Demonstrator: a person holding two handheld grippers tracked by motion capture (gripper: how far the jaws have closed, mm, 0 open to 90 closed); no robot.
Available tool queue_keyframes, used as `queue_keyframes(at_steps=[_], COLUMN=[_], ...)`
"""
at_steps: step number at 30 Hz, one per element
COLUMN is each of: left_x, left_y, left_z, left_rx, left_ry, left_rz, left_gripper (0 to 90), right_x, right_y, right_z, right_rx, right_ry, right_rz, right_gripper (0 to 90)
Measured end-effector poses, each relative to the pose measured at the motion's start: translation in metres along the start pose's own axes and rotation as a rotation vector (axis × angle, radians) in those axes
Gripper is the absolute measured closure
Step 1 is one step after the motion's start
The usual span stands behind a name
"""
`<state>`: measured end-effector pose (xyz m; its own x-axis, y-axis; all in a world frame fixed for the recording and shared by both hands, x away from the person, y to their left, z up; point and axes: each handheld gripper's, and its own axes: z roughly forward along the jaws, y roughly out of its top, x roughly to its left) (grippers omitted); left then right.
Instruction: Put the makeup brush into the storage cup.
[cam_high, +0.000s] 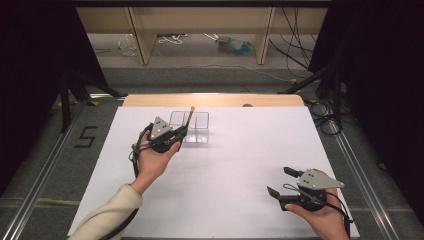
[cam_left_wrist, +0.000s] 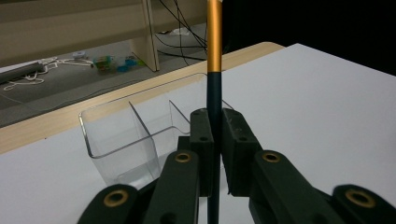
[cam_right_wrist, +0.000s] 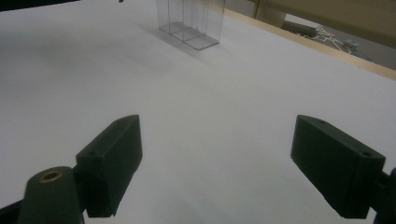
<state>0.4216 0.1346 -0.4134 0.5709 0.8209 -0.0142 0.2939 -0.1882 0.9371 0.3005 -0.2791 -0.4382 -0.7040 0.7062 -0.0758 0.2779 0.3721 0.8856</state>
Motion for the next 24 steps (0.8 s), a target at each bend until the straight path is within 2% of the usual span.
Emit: queue_keyframes(at_steps=[24], left_x=[0.0001], left_y=[0.0061], left_z=[0.0055], left_rx=[-0.017], left_ry=[0.002], left_rz=[-0.004], left_gripper=[83.4], right_x=[0.0], right_y=[-0.0002], right_z=[-0.0001], right_rx=[0.003], right_ry=[0.001], right_rz=[0.001], right_gripper=[17.6])
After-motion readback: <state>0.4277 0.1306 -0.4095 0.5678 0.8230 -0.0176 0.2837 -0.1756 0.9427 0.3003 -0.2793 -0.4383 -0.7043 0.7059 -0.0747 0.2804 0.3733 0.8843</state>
